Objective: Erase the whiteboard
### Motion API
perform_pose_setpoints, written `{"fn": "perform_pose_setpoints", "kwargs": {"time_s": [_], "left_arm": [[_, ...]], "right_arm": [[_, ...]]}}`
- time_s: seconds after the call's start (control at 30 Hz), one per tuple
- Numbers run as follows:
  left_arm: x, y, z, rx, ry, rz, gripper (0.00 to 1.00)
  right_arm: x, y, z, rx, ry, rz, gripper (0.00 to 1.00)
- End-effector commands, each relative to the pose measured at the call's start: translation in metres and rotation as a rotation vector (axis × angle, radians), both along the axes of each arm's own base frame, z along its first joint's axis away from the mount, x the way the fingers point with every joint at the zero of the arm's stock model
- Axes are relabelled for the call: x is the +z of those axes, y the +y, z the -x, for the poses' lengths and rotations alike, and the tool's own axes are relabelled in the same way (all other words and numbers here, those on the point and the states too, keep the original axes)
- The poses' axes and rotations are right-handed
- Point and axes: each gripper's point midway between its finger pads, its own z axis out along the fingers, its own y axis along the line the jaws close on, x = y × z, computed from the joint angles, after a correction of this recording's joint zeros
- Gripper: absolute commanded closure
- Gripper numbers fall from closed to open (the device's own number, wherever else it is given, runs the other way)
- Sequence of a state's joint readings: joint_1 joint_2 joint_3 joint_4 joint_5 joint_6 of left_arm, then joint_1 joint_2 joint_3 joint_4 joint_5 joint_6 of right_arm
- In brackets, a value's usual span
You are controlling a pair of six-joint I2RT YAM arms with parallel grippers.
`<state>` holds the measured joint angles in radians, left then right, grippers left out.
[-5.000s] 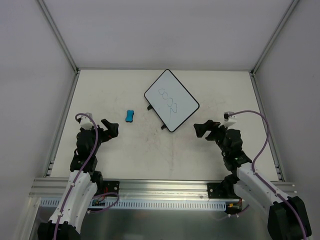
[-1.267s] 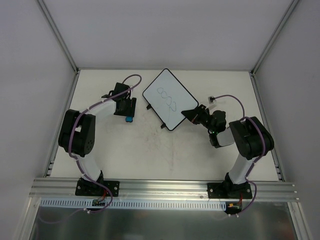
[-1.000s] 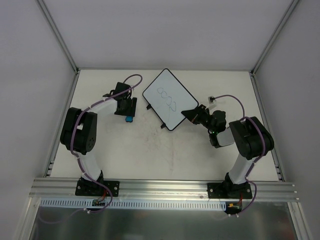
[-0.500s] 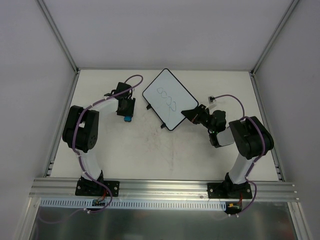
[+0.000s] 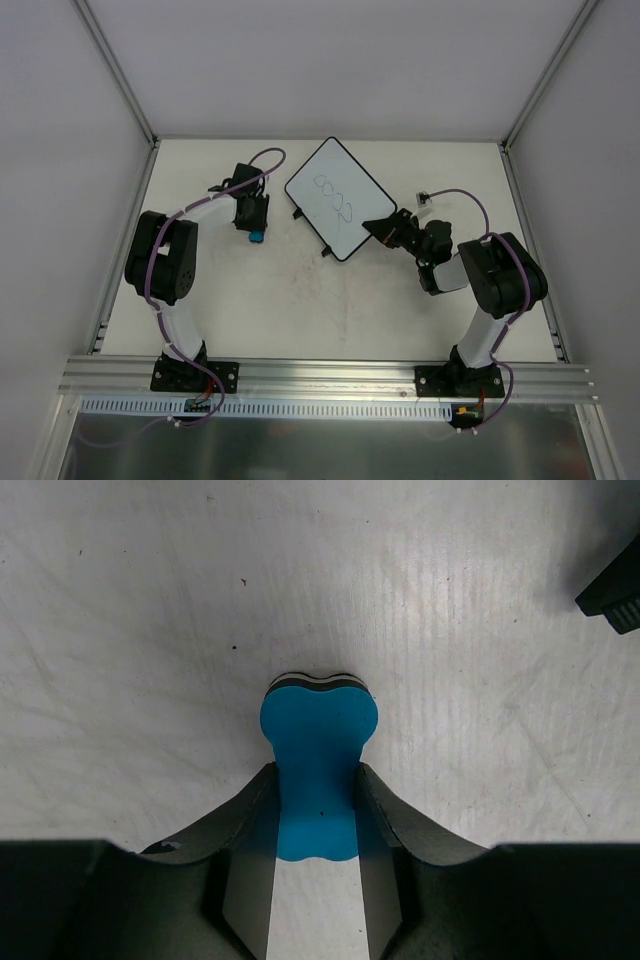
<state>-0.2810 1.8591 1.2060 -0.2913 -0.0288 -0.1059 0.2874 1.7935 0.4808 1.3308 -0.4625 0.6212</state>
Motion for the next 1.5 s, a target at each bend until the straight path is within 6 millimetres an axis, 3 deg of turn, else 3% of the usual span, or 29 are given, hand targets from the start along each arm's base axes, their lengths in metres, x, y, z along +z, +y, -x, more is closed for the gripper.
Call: {"fn": "perform_pose_setpoints", "kwargs": {"time_s": [0.0,0.4,0.57,0.77,0.9,1.47], "left_arm": [[0.03,-0.014,-0.013,0.007,-0.062,0.07,0.98],[0.13,-0.062,-0.037,-0.018,-0.29,0.39,0.94],[0.154,-0.08,-0.052,-0.007,-0.346,0.517,0.95],[0.157,-0.099,-0.077,-0.004,-0.368,0.62,0.97],[0.146,-0.106,-0.089,0.01,-0.371,0.654,0.97],[0.117,-0.144,-0.119,0.031,-0.431,0.666,0.97]], "right_arm": [[0.027,0.005,-0.007,0.02,-0.118,-0.035,1.0],[0.028,0.006,-0.007,0.026,-0.118,-0.037,0.99],[0.029,0.007,-0.007,0.029,-0.122,-0.038,0.98],[0.031,0.006,-0.007,0.031,-0.128,-0.039,0.98],[0.032,0.007,-0.007,0.035,-0.132,-0.038,0.99],[0.032,0.009,-0.006,0.037,-0.133,-0.036,1.0]]}}
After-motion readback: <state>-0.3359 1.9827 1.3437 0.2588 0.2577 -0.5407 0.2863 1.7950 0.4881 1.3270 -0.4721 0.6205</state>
